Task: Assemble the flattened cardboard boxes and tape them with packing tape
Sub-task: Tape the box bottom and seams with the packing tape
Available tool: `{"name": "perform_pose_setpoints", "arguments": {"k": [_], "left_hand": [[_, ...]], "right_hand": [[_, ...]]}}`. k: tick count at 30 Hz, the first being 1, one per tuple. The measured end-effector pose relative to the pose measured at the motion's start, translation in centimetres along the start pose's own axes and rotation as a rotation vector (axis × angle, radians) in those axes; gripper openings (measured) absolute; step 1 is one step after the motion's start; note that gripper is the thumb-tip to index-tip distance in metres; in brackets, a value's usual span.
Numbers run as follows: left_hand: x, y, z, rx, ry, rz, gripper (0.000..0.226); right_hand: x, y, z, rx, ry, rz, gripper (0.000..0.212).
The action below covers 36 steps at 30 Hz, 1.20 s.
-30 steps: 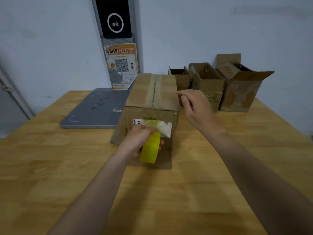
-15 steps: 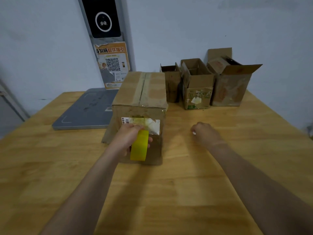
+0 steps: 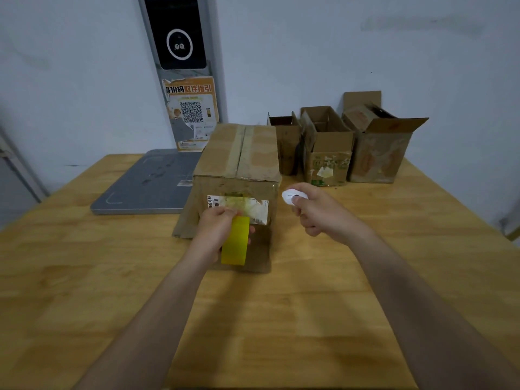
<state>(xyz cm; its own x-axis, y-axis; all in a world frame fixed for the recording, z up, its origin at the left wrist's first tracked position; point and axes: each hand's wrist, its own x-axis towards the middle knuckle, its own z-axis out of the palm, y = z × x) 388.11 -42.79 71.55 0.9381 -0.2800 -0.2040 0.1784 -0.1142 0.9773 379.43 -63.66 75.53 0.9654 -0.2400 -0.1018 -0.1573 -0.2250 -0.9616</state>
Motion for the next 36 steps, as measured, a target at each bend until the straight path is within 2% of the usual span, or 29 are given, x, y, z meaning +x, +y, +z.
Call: {"name": "perform_pose_setpoints", "arguments": {"k": [3, 5, 8, 11, 17, 23, 29, 36], "left_hand": [[-0.1, -0.2, 0.0, -0.026, 0.037, 0.022, 0.020], [-0.2, -0.4, -0.1, -0.030, 0.040, 0.022, 0.019], [-0.4, -0.6, -0.2, -0.047, 0.040, 0.049, 0.021], [-0.5, -0.7, -0.5, -0.035, 0.040, 0.079, 0.024], [-0.2, -0.9, -1.1, 0.032, 0.058, 0.098, 0.028], [0.0, -1.2, -1.2, 0.100, 0.096, 0.137, 0.034], [0.3, -0.9, -1.4, 0.144, 0.087, 0.113, 0.029], [0.2, -0.7, -1.2, 0.163, 0.074, 0.116, 0.027]], "right_hand": [[-1.3, -2.3, 1.5, -0.186, -0.026, -0.128, 0.026], [-1.5, -3.2, 2.5, -0.399, 0.017, -0.288, 0.022], [-1.0, -4.1, 4.2, -0.561, 0.080, -0.501, 0.016], [0.2, -4.3, 6.0, -0.741, 0.045, -0.608, 0.011], [2.4, -4.2, 7.8, -1.002, 0.023, -0.687, 0.010], [3.3, -4.1, 8.7, -1.199, 0.069, -0.736, 0.020], [3.5, -4.3, 9.4, -1.299, 0.118, -0.727, 0.016], [2.5, -3.2, 7.2, -1.201, 0.125, -0.634, 0.015]]}}
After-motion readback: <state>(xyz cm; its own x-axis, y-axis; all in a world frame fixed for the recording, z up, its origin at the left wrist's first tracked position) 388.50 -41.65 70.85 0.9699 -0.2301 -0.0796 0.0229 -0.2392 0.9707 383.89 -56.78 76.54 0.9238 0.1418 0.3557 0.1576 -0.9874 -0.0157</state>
